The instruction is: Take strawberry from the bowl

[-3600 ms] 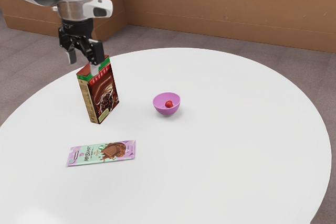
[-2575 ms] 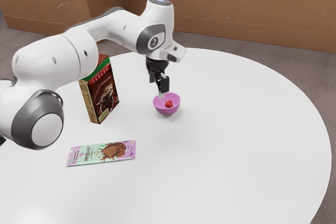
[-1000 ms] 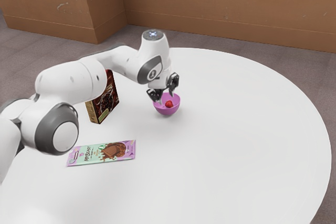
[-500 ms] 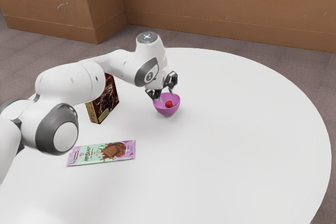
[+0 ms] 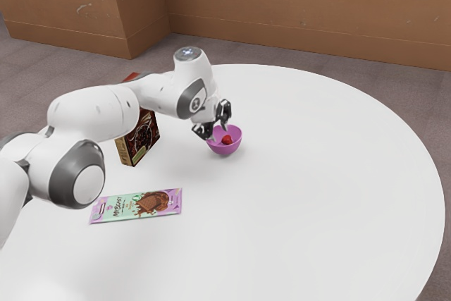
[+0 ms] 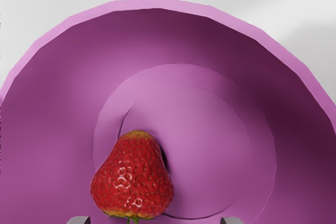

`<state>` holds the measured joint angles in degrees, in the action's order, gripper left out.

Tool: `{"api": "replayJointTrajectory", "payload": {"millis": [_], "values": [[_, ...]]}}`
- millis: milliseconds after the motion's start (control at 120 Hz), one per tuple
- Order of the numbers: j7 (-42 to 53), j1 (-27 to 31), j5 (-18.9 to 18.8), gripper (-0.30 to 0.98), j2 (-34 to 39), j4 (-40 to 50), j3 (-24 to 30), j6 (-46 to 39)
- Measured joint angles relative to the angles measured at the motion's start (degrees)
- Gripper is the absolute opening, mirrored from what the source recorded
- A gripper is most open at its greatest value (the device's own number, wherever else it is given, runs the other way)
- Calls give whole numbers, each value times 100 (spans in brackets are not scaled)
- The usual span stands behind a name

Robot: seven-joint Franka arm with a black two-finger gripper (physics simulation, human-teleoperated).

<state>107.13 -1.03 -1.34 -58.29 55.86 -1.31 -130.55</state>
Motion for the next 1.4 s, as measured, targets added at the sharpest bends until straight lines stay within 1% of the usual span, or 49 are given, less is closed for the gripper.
{"api": "replayJointTrajectory", "payload": {"millis": [267, 667, 867, 967, 1175, 1400], "values": [[-150, -54, 146, 37, -3, -15, -1, -15], [-251, -95, 176, 38, -132, -20, 29, -297], [-238, -90, 217, 36, -222, -71, 31, -503], [-217, -87, 245, 34, -226, -70, 29, -561], [-228, -91, 215, 23, -184, -31, 9, -616], [-277, -98, 281, 19, -169, 133, 2, -719]]}}
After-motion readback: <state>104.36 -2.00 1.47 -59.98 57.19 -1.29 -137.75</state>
